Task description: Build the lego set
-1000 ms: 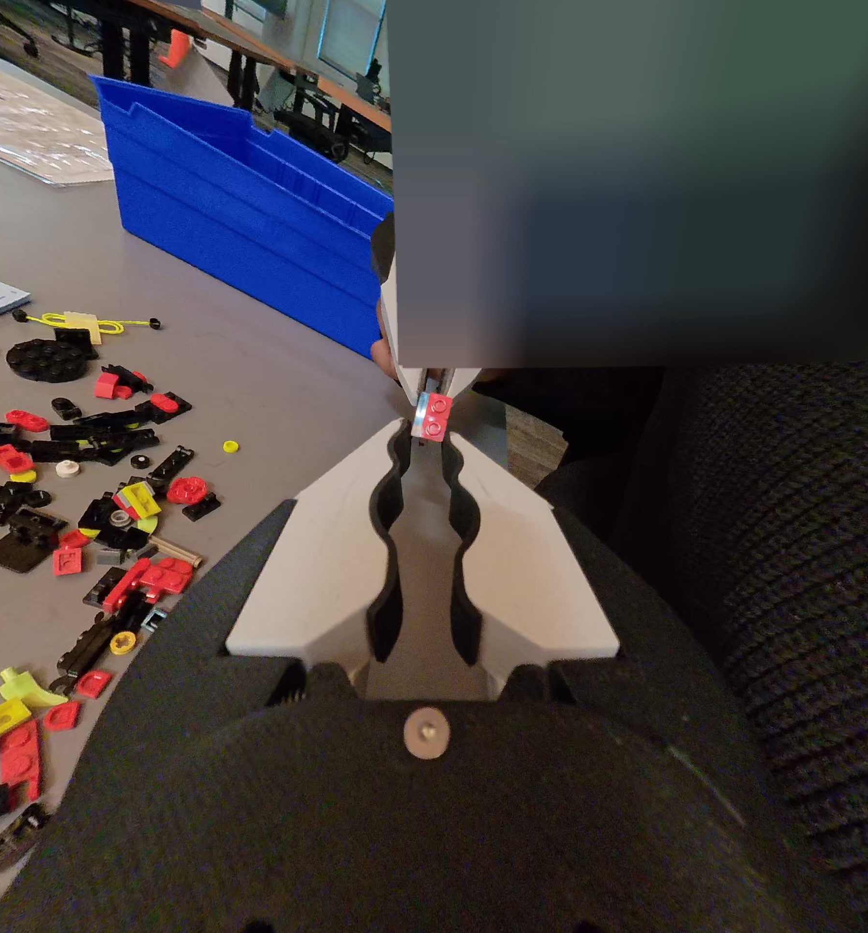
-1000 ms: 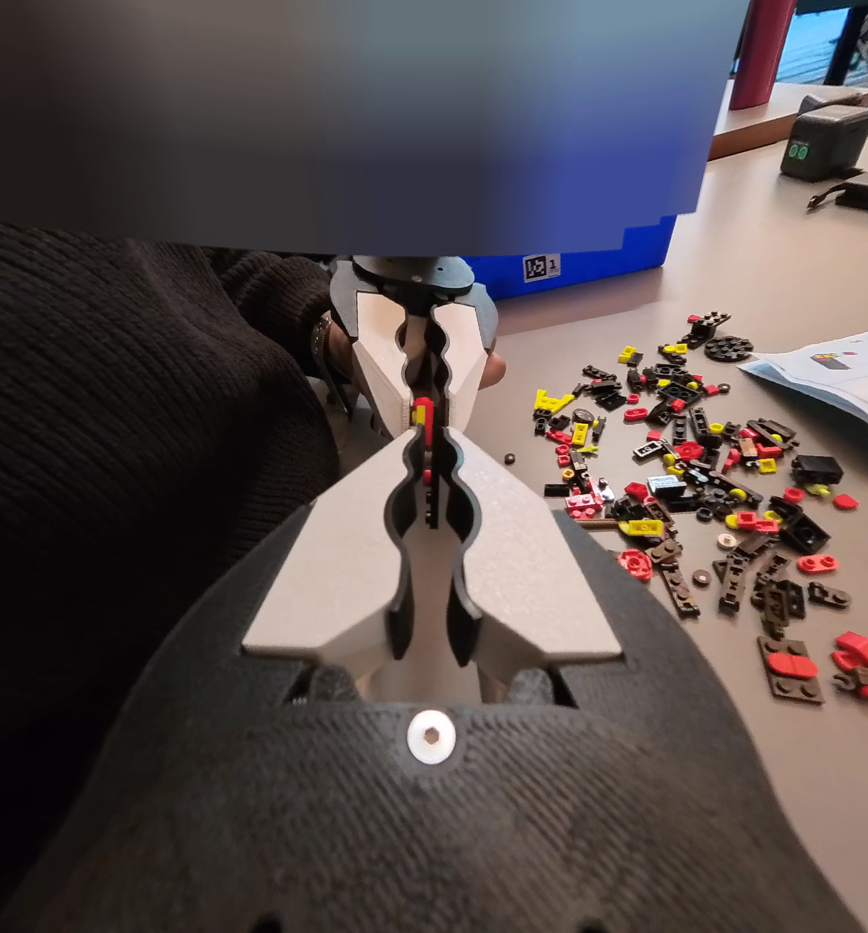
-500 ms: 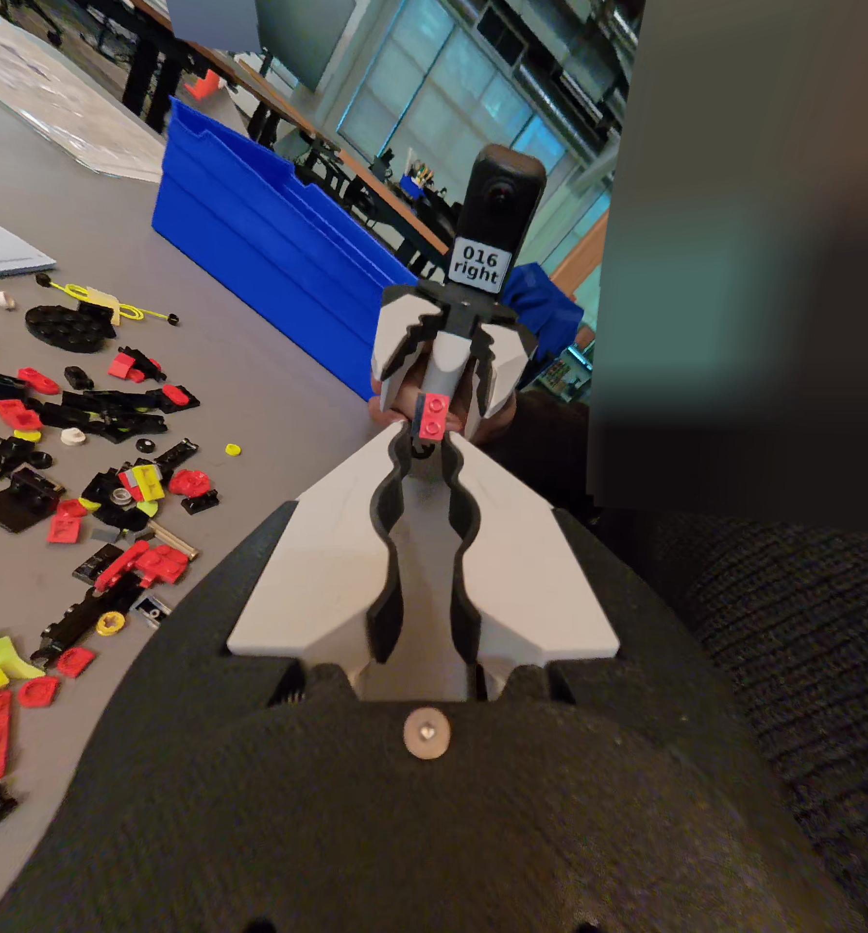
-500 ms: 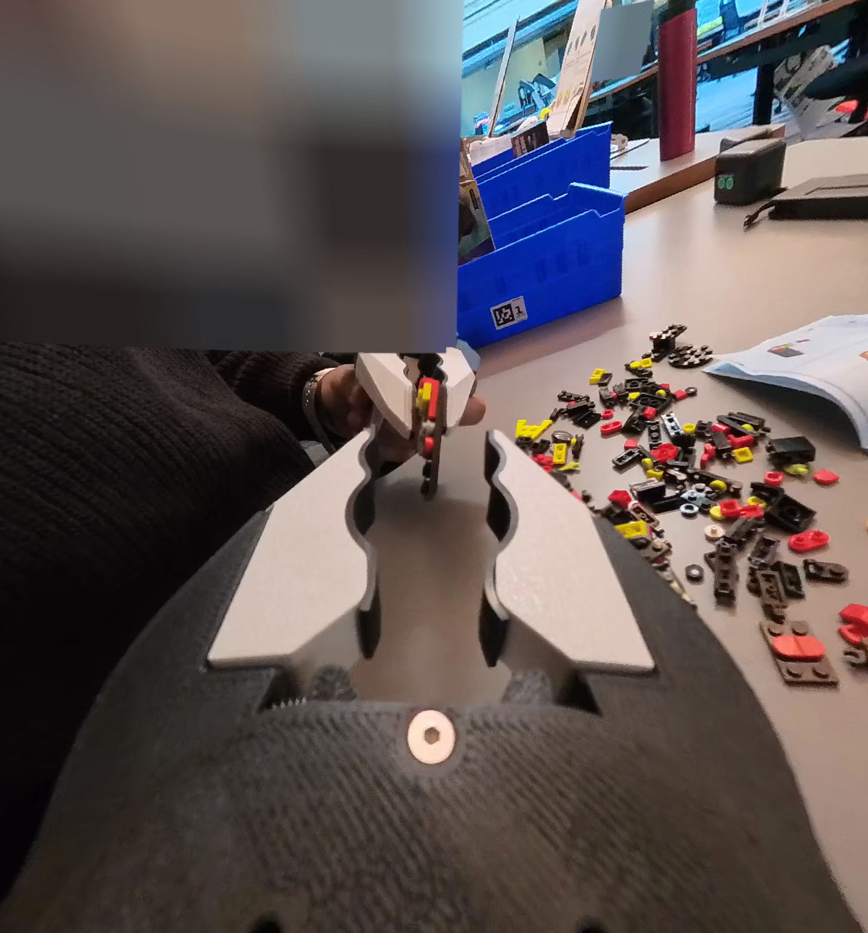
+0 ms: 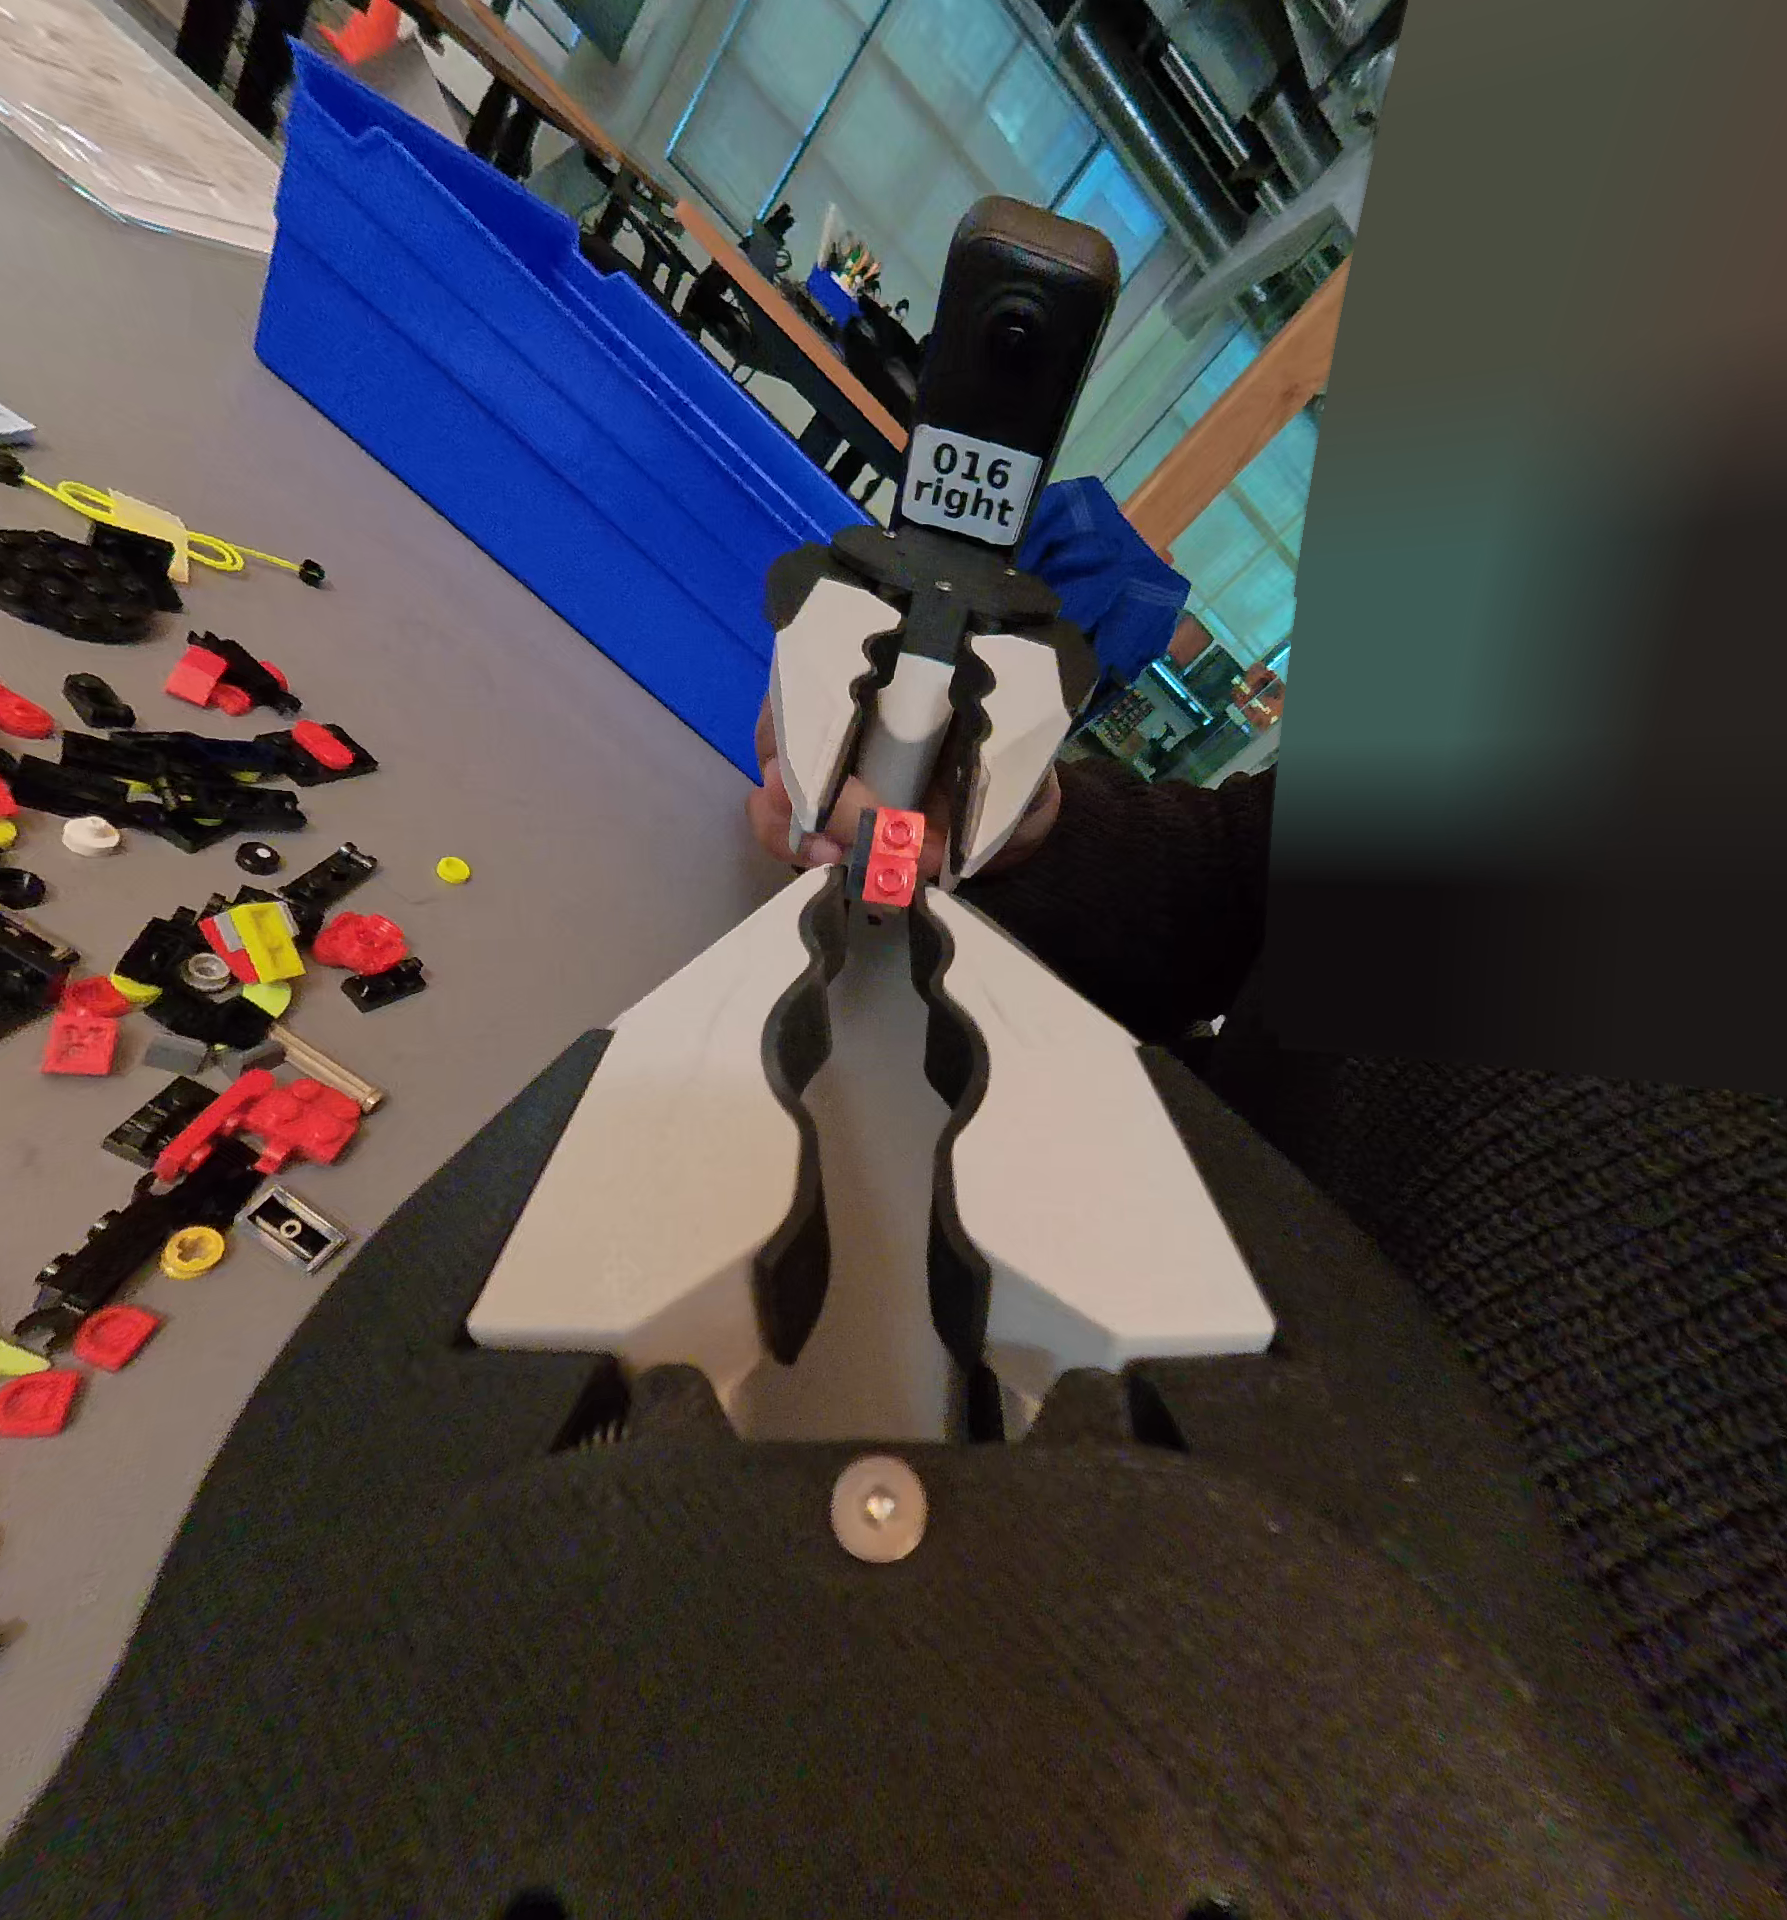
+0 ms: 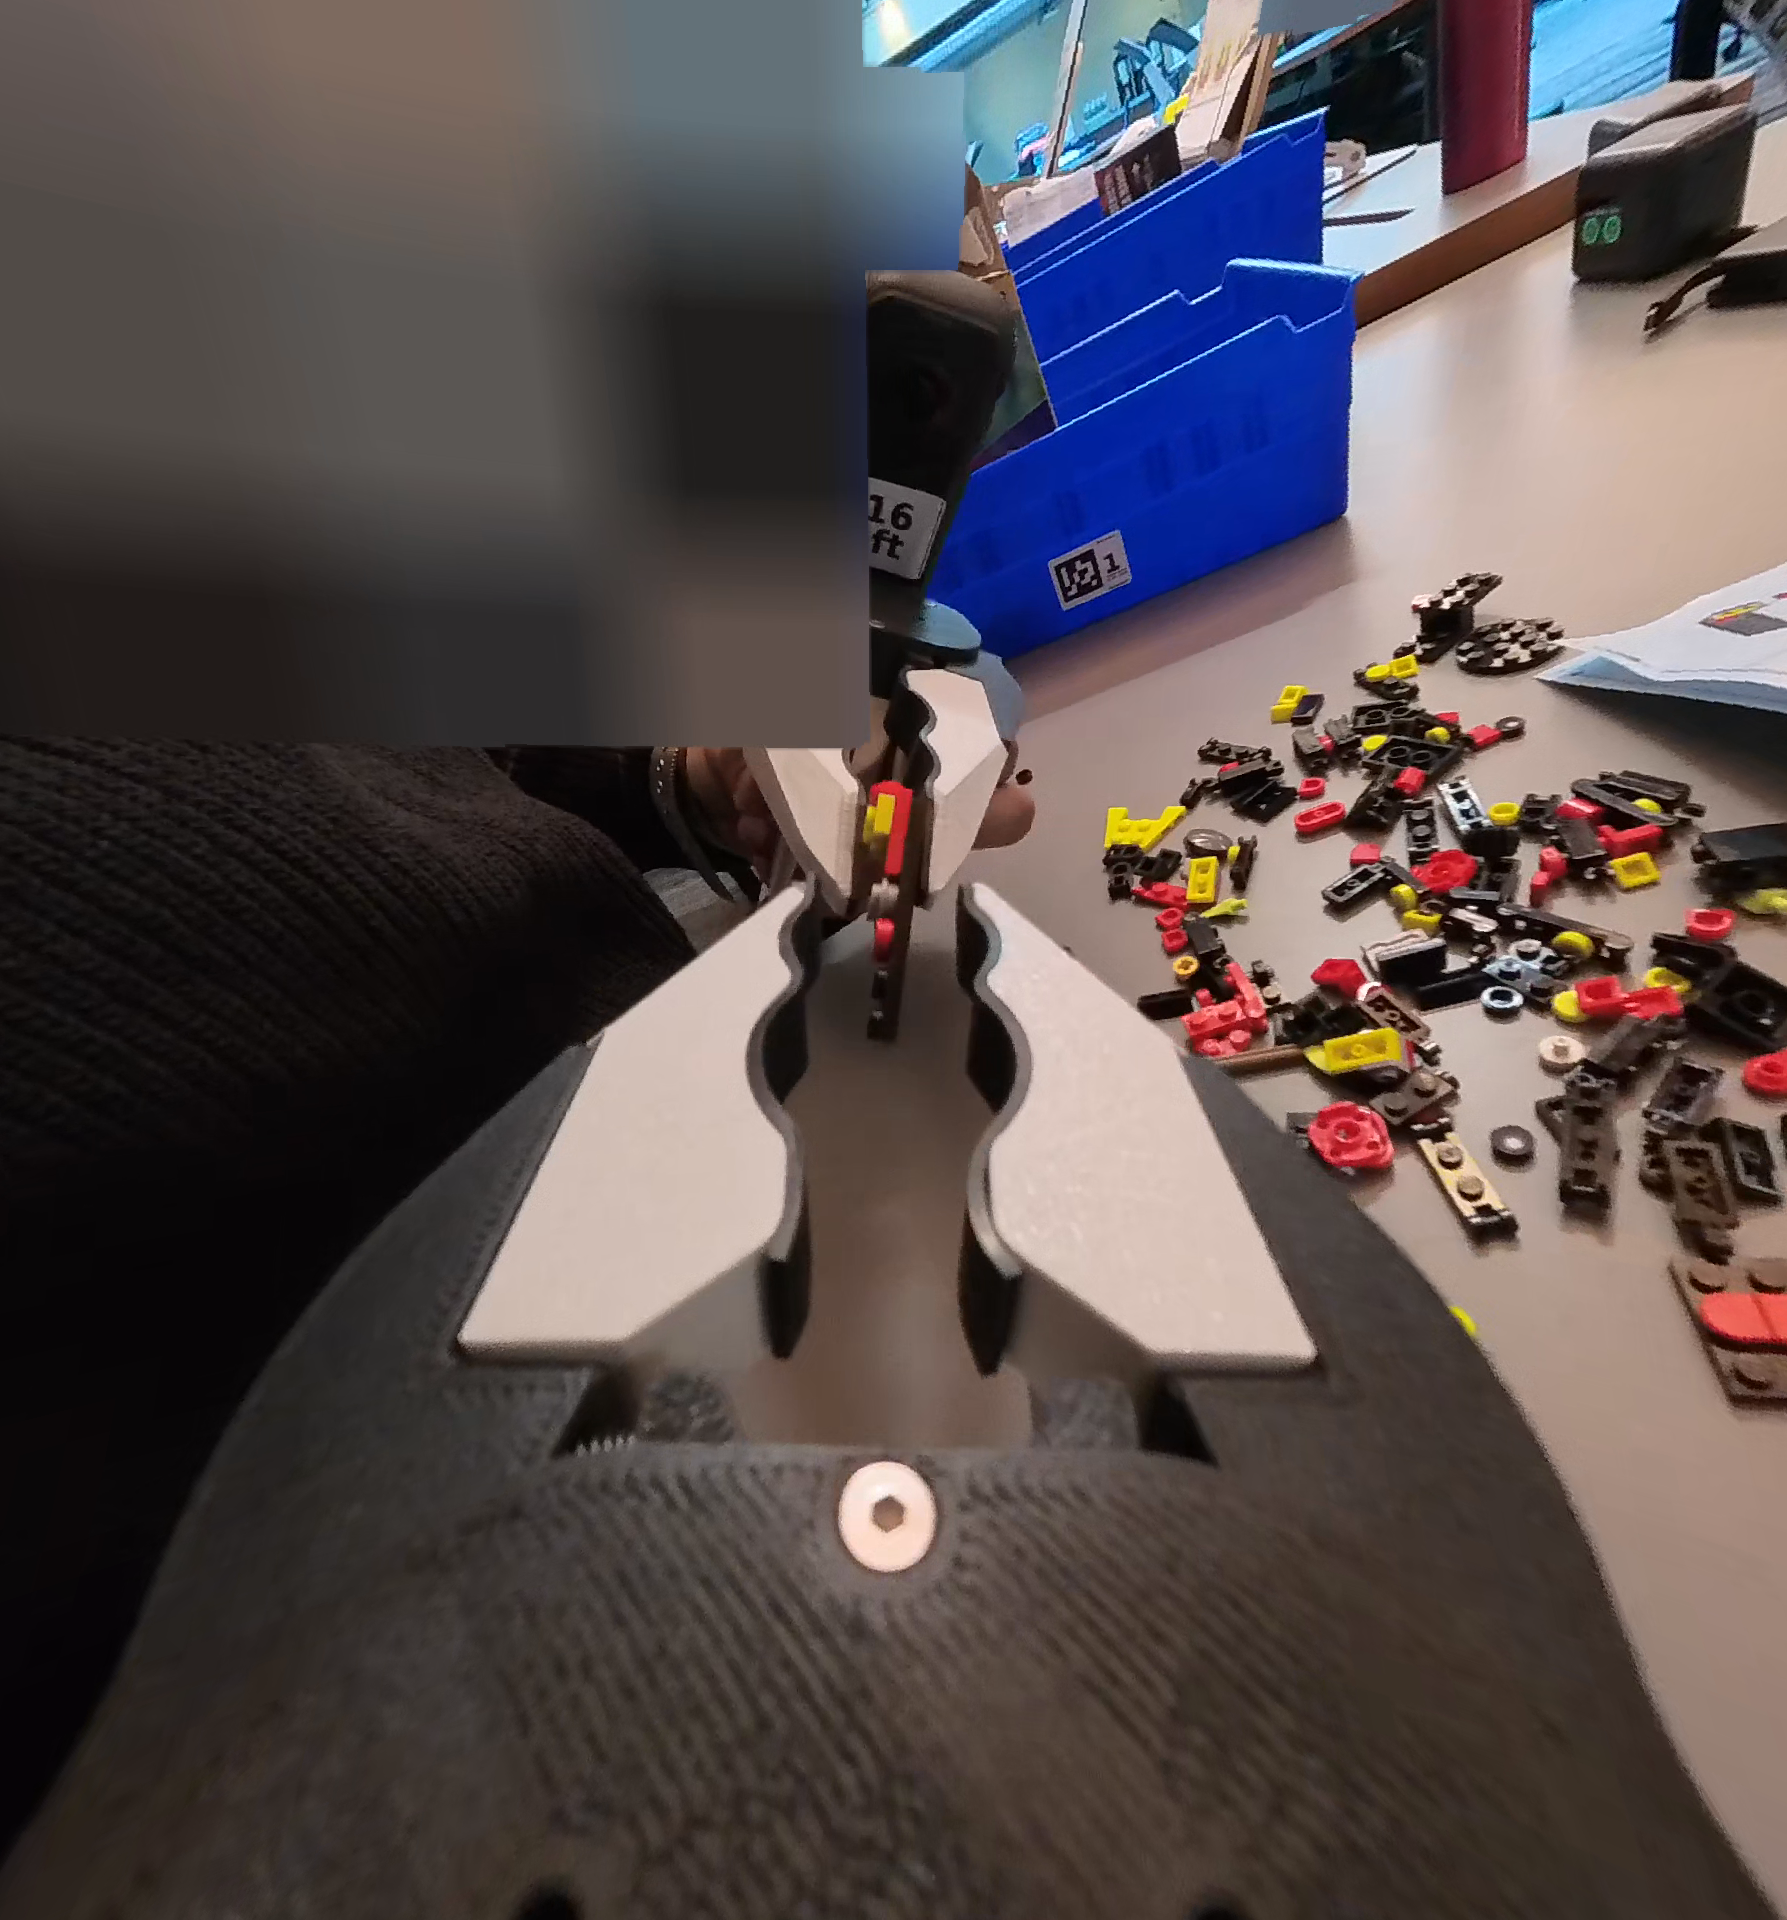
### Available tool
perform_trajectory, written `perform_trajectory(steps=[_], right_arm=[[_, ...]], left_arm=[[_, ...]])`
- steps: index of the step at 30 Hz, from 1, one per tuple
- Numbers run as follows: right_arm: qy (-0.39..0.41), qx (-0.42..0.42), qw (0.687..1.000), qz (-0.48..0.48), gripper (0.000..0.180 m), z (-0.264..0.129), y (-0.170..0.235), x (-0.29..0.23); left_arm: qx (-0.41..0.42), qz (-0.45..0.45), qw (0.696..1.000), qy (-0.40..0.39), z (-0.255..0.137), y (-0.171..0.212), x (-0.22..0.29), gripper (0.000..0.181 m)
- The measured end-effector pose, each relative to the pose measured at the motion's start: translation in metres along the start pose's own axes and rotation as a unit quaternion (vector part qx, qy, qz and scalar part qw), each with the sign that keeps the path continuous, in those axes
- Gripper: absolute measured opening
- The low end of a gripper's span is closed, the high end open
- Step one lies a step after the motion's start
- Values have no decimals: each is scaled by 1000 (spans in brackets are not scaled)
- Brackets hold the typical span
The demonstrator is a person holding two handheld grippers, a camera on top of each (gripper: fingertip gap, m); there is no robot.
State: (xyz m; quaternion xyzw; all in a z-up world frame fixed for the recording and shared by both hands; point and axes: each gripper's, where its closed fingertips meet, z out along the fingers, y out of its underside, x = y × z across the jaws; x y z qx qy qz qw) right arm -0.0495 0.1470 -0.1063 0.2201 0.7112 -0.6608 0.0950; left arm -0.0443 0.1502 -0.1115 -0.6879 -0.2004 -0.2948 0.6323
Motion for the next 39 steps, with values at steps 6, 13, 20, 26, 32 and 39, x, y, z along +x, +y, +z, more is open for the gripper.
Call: perform_trajectory(steps=[6,13,20,26,32,39], right_arm=[[-10,-19,1000,13,6,2,8,-1],[-18,-18,999,29,5,1,7,-1],[-16,-32,998,44,5,1,13,2],[-37,-16,995,91,7,1,12,3],[-25,14,993,111,33,0,4,9],[-25,20,992,123,27,-1,3,11]], left_arm=[[6,-41,999,22,1,-1,2,8],[11,-103,993,61,-1,-2,5,11],[-2,-94,995,39,-5,0,-2,11],[-1,-121,991,54,-4,1,-2,8],[29,-153,987,47,-8,-5,-10,8],[52,-184,980,61,-11,-11,-11,7]])
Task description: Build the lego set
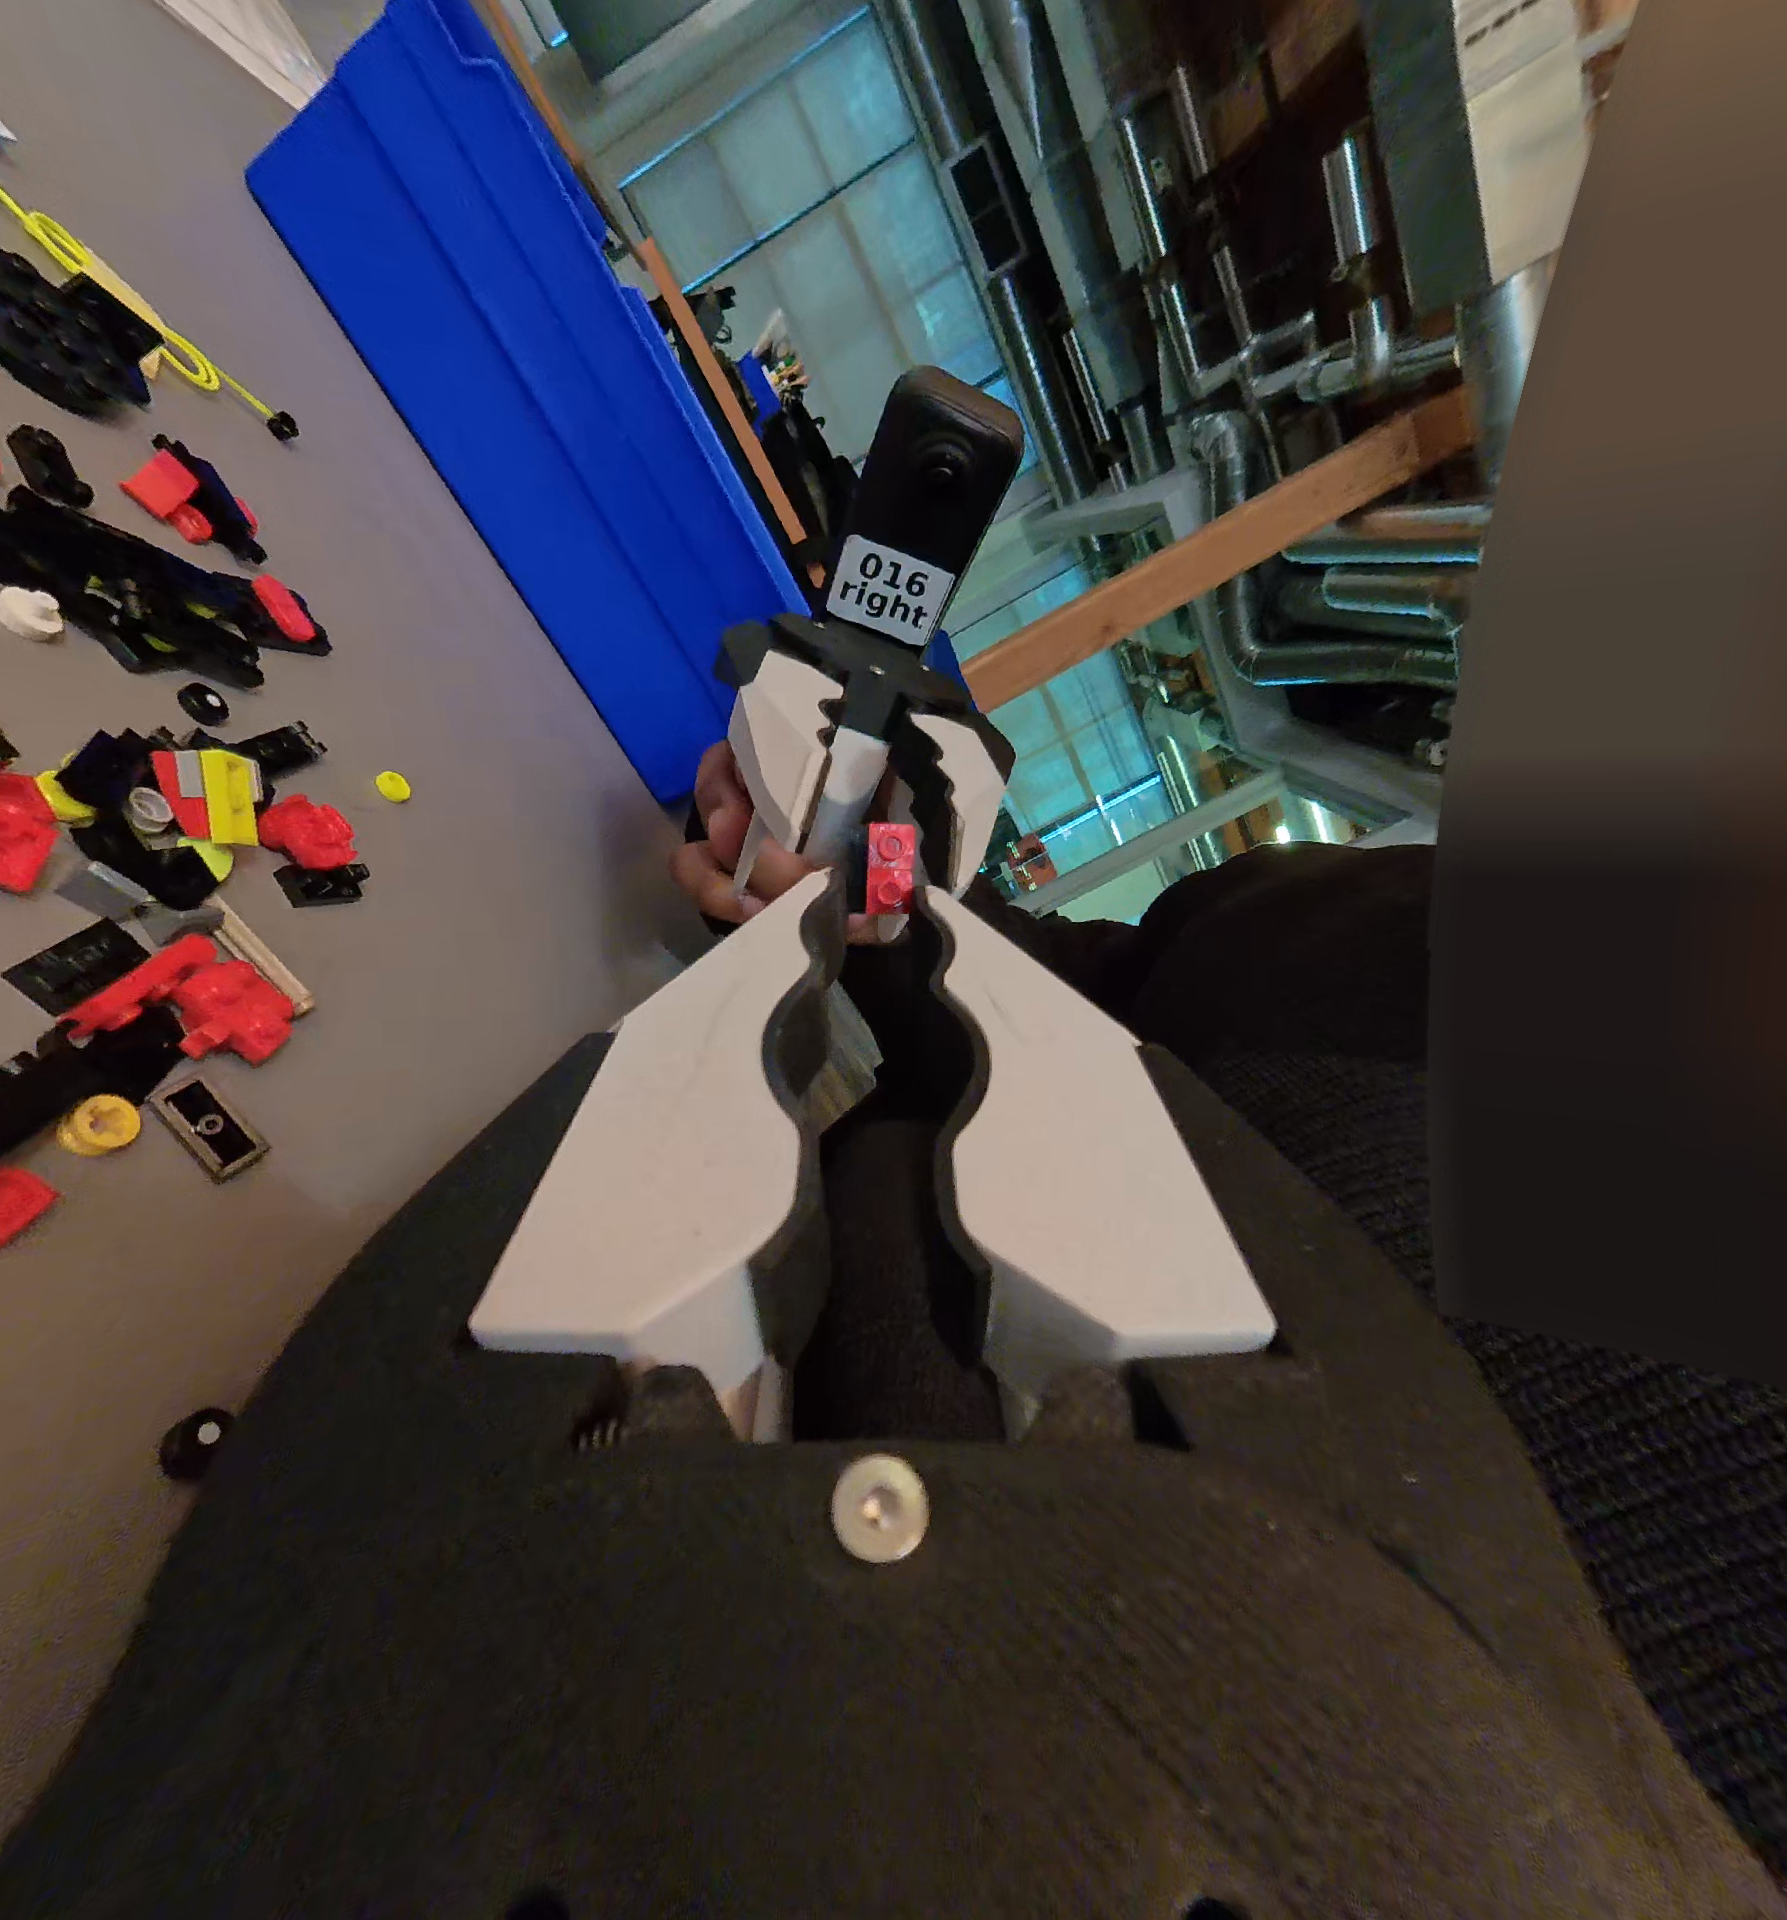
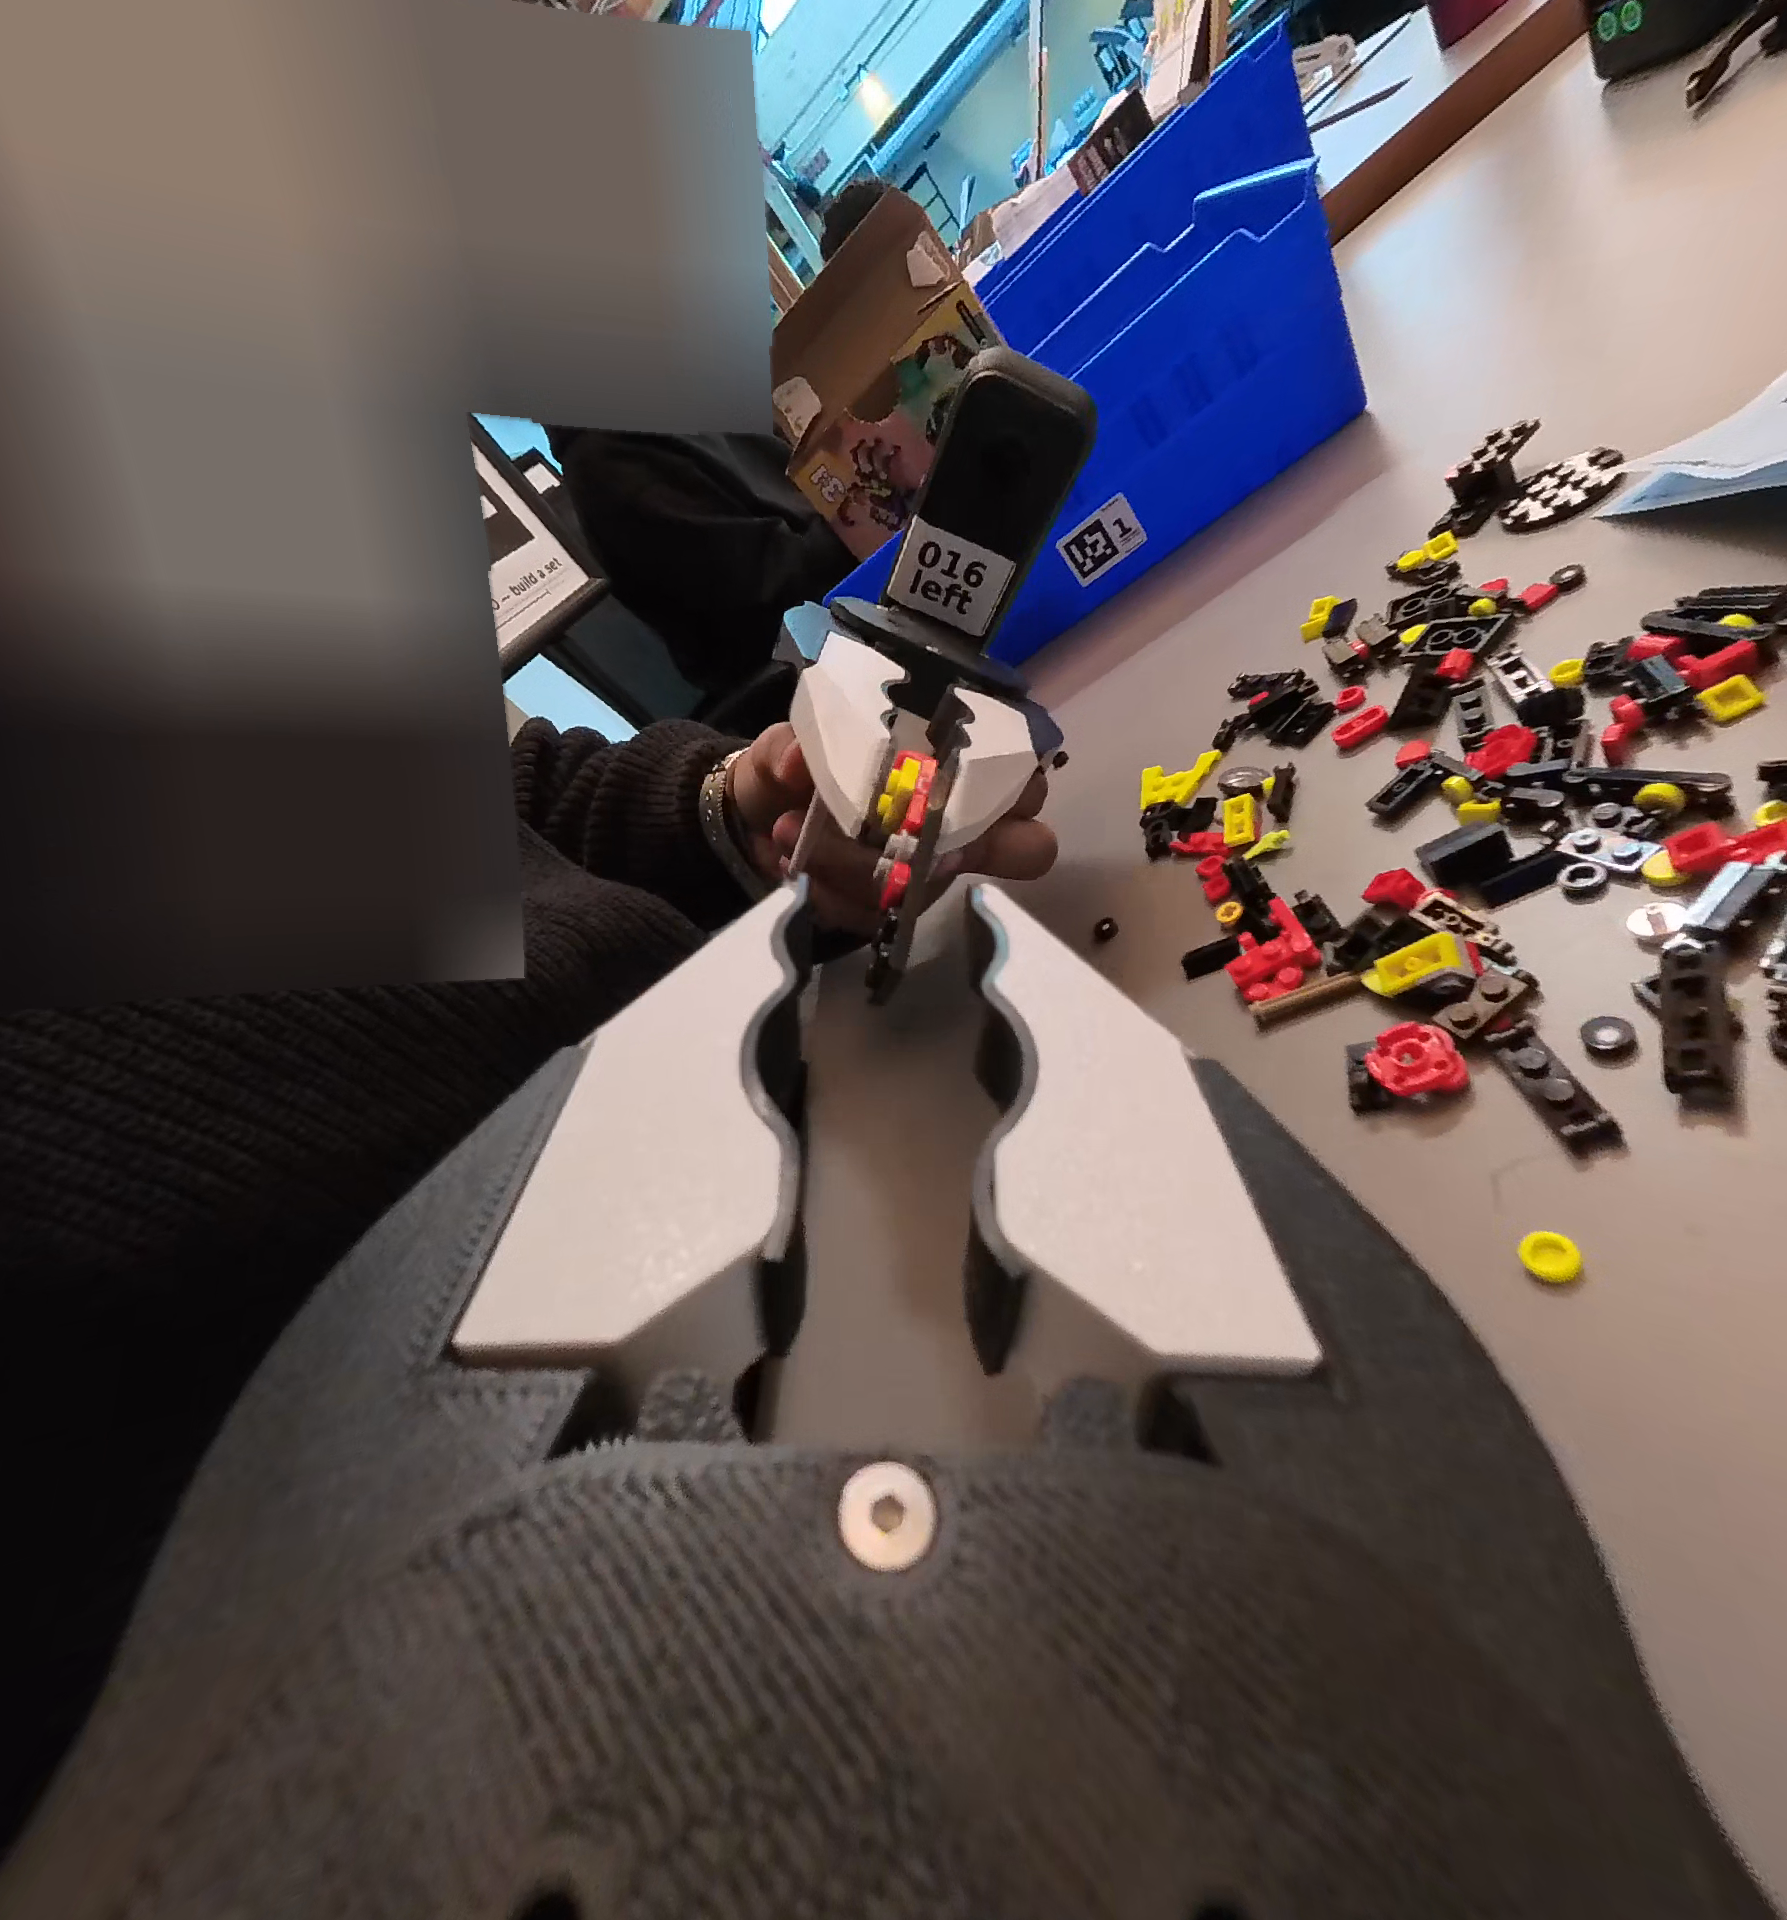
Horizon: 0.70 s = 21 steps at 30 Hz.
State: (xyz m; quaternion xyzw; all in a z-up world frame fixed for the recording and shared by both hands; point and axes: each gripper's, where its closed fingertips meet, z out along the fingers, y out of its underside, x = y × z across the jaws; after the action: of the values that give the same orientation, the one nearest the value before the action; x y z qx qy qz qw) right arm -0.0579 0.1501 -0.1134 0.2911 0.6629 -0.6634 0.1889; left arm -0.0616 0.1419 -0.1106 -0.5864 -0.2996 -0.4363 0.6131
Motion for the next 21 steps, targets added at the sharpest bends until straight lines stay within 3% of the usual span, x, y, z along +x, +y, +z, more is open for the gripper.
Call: perform_trajectory(steps=[7,13,18,21], right_arm=[[1,-2,1000,-6,6,-1,0,-1],[22,-33,999,-12,4,-3,7,3],[14,-29,999,-15,4,-2,5,0],[13,-18,1000,-17,4,-3,3,0]], left_arm=[[-12,13,1000,3,3,4,3,8],[-31,41,998,-27,5,10,-2,8],[-19,21,1000,-1,4,6,3,12],[-4,17,1000,-6,2,1,2,23]])
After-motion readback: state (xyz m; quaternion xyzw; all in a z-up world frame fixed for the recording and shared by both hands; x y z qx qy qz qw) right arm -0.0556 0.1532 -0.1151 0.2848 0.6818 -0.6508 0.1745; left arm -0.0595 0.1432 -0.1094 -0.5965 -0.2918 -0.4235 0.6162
